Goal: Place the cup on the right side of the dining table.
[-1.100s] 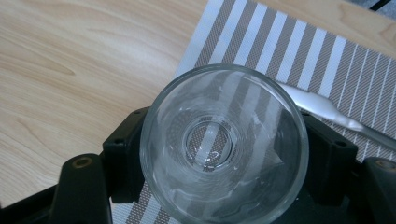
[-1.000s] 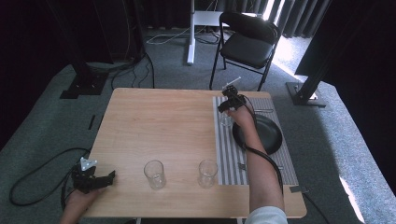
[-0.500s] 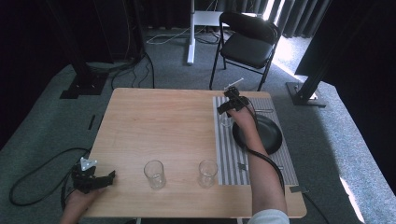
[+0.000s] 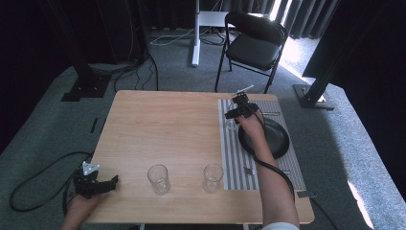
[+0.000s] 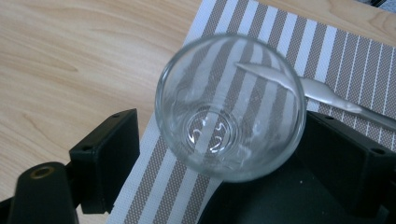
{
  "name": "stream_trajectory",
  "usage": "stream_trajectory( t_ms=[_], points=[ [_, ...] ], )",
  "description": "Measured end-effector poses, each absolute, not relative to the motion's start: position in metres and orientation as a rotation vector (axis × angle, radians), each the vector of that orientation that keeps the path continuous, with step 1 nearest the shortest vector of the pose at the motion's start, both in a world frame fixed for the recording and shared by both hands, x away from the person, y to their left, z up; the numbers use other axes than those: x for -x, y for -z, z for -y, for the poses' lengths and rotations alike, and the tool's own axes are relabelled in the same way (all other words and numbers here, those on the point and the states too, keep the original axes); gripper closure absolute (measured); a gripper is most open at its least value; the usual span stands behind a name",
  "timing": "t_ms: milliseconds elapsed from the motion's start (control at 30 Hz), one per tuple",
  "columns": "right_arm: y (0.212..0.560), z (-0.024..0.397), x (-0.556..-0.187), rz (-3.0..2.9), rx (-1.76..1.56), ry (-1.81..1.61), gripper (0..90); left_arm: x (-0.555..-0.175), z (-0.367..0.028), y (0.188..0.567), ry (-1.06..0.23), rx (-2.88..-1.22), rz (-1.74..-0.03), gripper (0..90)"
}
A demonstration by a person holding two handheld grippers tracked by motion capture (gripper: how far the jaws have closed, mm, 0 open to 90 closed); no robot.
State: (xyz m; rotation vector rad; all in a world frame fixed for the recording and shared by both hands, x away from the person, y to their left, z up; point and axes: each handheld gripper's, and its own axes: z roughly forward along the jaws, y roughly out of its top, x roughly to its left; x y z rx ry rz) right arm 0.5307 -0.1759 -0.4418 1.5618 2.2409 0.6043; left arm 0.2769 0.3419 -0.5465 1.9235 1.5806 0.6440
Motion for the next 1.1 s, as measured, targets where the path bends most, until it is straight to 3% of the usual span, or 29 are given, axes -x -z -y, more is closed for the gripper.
stream_trajectory(
  t_ms=[1100],
  points=[
    [0.445,0.191,-0.489,-2.242,-1.553,-0.683,13.1,-0.277,-0.342,0.546,-0.644,-1.924,-1.581,1.9]
  ],
)
